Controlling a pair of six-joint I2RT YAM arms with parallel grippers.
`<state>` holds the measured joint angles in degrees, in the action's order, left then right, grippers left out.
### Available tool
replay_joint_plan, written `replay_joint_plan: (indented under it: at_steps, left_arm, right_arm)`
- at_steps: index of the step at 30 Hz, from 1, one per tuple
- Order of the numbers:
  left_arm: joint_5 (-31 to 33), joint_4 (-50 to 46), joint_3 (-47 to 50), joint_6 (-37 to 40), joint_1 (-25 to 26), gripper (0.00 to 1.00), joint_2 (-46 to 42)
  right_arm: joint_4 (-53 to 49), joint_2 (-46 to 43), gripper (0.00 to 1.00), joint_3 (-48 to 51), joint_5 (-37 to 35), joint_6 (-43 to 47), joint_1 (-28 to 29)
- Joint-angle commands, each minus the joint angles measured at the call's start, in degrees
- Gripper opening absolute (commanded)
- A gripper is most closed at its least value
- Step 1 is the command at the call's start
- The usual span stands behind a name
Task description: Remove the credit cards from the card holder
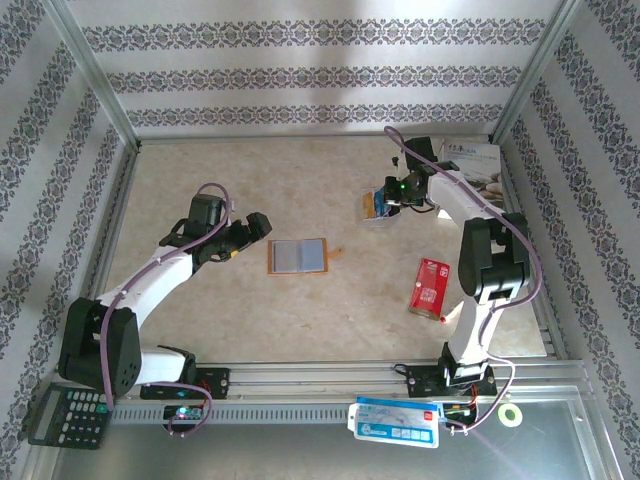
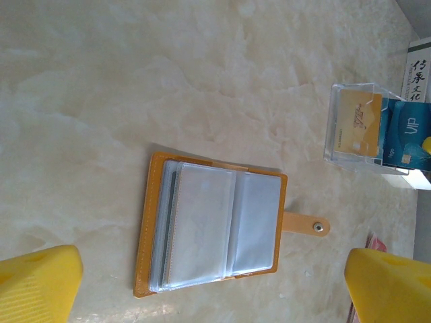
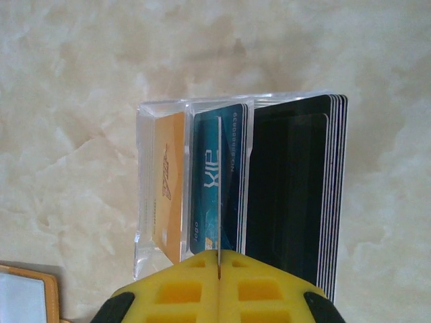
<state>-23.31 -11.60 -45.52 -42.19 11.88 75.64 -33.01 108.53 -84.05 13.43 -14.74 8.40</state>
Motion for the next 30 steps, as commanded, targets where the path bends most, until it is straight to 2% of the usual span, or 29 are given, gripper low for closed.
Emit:
replay_joint_plan:
  at_steps: [1, 3, 6, 9, 13, 16, 19, 24, 30]
  left_arm:
    - [-0.2, -1.7, -2.0, 0.8, -0.7, 1.00, 0.3]
    - [-0.1, -1.8, -2.2, 1.0, -0.6, 1.00, 0.4]
    - [-0.2, -1.9, -2.3, 0.9, -0.7, 1.00, 0.4]
    - [-0.1, -1.9, -2.4, 0.9, -0.7, 1.00, 0.4]
    - [0.2, -2.2, -2.5, 1.1, -0.8, 1.00, 0.2]
    - [0.5, -2.6, -2.7, 1.4, -0.9, 1.00, 0.3]
    - [1.0, -2.7, -2.4, 1.6, -1.6, 1.00, 0.1]
    - [1.2, -1.0, -0.4, 0.3, -3.5, 1.00, -0.3]
    - [-1.7, 4.6, 4.2, -4.0, -7.0, 1.00, -1.7]
  right_arm:
    - [-1.7, 1.5, 0.04, -2.8, -1.3, 0.9, 0.2]
    - [-2.4, 2.2, 0.07, -4.1, -1.8, 0.9, 0.2]
    - [-3.3, 2.8, 0.18, -5.6, -2.3, 0.6, 0.2]
    - [-4.0, 2.3, 0.23, -5.9, -2.1, 0.0, 0.4]
    - [-4.1, -0.8, 0.27, -4.7, -2.5, -0.6, 1.0]
    - [-4.2, -4.6, 0.33, -2.6, -3.3, -1.7, 2.4]
    - [-3.7, -8.9, 0.40, 1.4, -4.7, -3.7, 5.3]
    - [-1.3, -13.4, 0.49, 8.6, -8.2, -9.2, 14.3]
    - [0.4, -11.5, 0.55, 10.1, -8.8, -13.7, 25.9]
